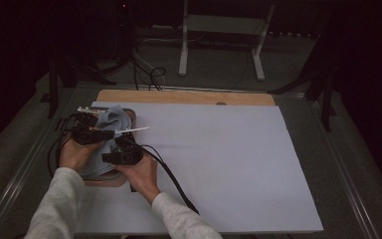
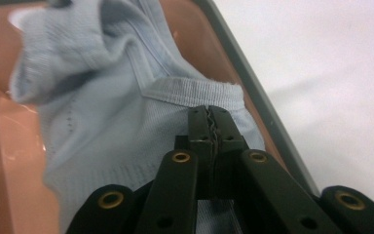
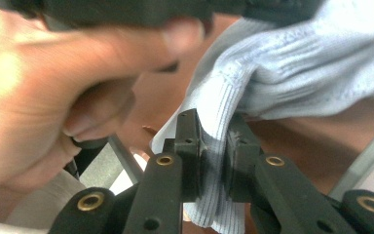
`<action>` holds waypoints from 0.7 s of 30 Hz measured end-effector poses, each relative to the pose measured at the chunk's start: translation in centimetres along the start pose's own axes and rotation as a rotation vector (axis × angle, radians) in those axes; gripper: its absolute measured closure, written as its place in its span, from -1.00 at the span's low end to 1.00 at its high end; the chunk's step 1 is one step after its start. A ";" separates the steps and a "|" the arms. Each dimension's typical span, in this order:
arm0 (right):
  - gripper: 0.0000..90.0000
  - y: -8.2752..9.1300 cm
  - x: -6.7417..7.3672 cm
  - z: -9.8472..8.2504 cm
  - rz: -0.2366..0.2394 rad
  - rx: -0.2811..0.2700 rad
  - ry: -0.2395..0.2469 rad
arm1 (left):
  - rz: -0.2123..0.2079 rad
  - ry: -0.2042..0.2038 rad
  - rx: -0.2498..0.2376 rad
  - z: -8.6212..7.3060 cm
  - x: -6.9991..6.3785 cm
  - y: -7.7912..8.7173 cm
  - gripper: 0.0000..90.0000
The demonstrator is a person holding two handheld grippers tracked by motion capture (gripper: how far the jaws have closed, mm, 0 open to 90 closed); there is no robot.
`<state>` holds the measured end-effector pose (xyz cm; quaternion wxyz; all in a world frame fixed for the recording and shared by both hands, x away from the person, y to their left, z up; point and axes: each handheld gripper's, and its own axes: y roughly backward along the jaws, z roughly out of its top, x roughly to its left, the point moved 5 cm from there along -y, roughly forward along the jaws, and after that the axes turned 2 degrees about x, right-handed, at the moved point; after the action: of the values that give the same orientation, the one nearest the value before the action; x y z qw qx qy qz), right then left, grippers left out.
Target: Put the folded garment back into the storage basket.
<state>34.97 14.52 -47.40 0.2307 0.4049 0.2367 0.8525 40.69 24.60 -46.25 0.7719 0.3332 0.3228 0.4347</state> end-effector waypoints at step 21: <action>-0.31 3.1 -1.8 1.7 -0.049 -0.123 0.198 | 0.064 0.016 0.055 -0.5 0.6 -1.4 0.96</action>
<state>36.73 11.42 -45.64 0.2515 0.2977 0.2156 0.8953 41.15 24.65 -47.82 0.7454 0.3608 0.3300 0.4530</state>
